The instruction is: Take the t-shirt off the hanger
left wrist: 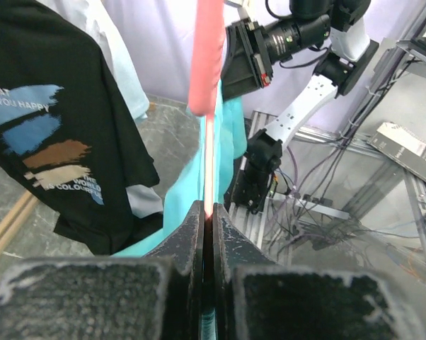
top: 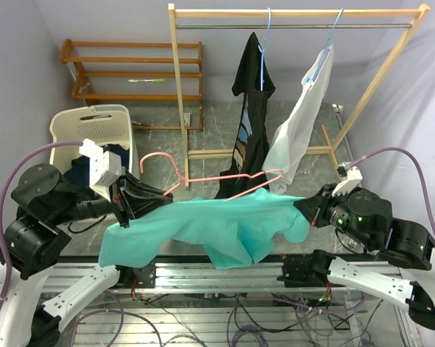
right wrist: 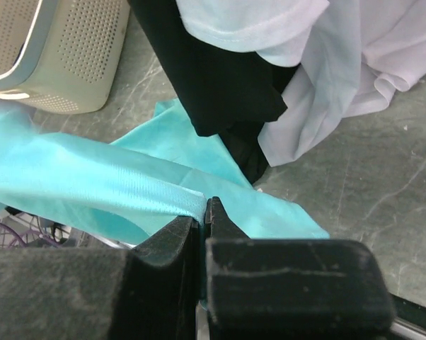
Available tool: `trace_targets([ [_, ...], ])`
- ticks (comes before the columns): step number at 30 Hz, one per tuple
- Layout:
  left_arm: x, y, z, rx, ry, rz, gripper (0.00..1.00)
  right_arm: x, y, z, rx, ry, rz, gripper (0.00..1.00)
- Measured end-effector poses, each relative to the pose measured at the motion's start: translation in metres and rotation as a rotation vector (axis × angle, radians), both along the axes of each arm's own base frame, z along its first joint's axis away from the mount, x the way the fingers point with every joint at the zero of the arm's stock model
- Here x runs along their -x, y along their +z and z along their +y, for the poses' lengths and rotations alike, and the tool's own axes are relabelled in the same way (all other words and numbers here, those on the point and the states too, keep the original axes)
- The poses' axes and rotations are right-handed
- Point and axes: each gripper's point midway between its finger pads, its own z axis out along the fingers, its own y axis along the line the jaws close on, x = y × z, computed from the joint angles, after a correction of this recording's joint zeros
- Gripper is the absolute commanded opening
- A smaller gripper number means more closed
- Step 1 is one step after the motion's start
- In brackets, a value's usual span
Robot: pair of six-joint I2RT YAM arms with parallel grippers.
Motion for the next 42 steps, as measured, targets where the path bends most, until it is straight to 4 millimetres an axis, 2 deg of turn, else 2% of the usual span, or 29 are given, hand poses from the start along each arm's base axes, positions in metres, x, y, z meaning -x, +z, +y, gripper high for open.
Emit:
trace_targets([
  [6,-0.001,0.007,0.003,0.006,0.022,-0.026,0.07,0.003,-0.003,-0.007,-0.017,-0.028,0.023,0.0],
  [7,-0.001,0.007,0.003,0.006,0.023,-0.025,0.07,0.004,-0.003,-0.007,-0.023,-0.024,0.022,0.03],
  [8,-0.001,0.007,0.003,0.006,0.022,-0.024,0.07,0.005,-0.002,-0.006,-0.028,-0.014,0.018,0.12],
  [9,-0.002,0.007,0.002,0.006,0.022,-0.023,0.07,0.007,-0.001,-0.004,-0.034,0.009,0.011,0.32],
  [10,-0.002,0.007,0.002,0.006,0.021,-0.022,0.07,0.01,0.0,0.0,-0.04,0.045,0.0,0.4],
  [11,-0.003,0.006,0.001,0.007,0.021,-0.021,0.07,0.013,0.001,0.004,-0.052,0.076,-0.007,0.44],
  [13,-0.006,0.002,-0.002,0.008,0.013,-0.018,0.07,0.023,0.008,0.015,-0.073,0.184,-0.042,0.47],
  [17,-0.012,-0.016,-0.01,-0.012,-0.022,0.025,0.07,0.043,0.038,0.035,-0.116,0.385,-0.127,0.46],
  [22,-0.018,-0.035,-0.023,-0.052,-0.089,0.097,0.07,0.065,0.105,0.053,-0.178,0.595,-0.276,0.47],
  [25,-0.014,-0.038,-0.026,-0.059,-0.138,0.115,0.07,0.068,0.132,0.058,-0.176,0.652,-0.344,0.47],
  [28,-0.009,-0.038,-0.027,-0.058,-0.173,0.118,0.07,0.065,0.149,0.067,-0.156,0.686,-0.389,0.49],
  [31,-0.004,-0.036,-0.028,-0.052,-0.21,0.112,0.07,0.06,0.148,0.079,-0.119,0.72,-0.394,0.49],
  [37,0.0,-0.035,-0.03,-0.037,-0.25,0.115,0.07,0.048,0.12,0.111,-0.027,0.801,-0.329,0.48],
  [42,-0.001,-0.034,-0.031,-0.037,-0.255,0.119,0.07,0.047,0.099,0.124,0.007,0.853,-0.28,0.42],
])
